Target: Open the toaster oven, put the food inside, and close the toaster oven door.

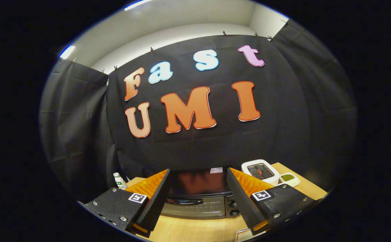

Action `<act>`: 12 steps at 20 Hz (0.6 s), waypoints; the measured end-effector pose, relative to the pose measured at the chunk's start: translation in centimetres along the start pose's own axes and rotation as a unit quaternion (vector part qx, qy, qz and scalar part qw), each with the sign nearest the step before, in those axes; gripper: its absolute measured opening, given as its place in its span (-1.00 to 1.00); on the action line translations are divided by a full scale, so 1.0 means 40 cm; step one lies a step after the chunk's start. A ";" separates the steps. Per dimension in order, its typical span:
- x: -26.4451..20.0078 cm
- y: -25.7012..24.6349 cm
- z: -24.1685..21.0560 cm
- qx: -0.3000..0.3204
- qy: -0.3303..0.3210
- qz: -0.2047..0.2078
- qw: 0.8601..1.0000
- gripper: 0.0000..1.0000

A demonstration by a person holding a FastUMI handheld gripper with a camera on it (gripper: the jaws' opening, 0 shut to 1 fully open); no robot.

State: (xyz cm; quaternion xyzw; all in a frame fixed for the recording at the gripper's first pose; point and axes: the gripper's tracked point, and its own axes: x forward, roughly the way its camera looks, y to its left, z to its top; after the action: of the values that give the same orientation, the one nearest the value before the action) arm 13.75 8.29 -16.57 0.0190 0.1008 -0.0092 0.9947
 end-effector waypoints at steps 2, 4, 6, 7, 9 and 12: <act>0.046 0.011 -0.055 -0.016 0.020 -0.009 1.000 0.95; 0.084 0.033 -0.111 -0.034 0.041 -0.010 0.999 0.95; 0.107 0.065 -0.150 -0.041 0.055 -0.003 0.998 0.95; 0.117 0.082 -0.168 -0.041 0.062 -0.001 0.997 0.95; 0.140 0.108 -0.200 -0.045 0.071 0.003 0.996 0.95; 0.172 0.126 -0.246 -0.057 0.084 -0.002 0.995 0.95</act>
State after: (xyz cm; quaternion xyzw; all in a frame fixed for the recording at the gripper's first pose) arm 18.62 13.61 -27.42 -0.0369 0.1840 -0.0037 0.9822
